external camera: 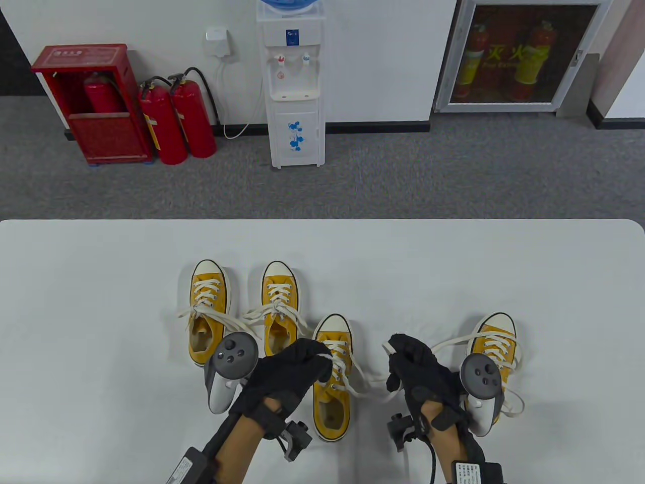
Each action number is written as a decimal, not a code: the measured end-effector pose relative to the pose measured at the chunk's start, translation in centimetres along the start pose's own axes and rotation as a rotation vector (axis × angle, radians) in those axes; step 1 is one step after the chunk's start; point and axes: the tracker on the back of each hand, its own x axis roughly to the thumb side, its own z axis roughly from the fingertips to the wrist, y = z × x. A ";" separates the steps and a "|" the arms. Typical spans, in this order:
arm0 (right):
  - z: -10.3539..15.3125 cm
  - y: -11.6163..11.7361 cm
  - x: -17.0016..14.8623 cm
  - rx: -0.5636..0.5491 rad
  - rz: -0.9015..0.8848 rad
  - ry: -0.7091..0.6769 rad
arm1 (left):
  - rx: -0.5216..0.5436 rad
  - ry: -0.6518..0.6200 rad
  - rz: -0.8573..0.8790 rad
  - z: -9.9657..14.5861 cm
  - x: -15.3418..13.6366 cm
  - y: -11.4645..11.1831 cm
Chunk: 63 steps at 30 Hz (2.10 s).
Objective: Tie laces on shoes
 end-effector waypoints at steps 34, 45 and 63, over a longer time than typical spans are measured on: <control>1.2 2.6 3.2 0.191 0.001 -0.255 | -0.081 -0.105 0.098 0.3 -1.5 -0.7; 2.4 4.3 4.4 0.242 0.077 -0.353 | -0.264 -0.061 0.125 -0.3 -2.5 -4.0; 2.6 3.8 4.8 0.216 0.037 -0.398 | -0.102 -0.100 -0.212 0.7 -0.4 -2.9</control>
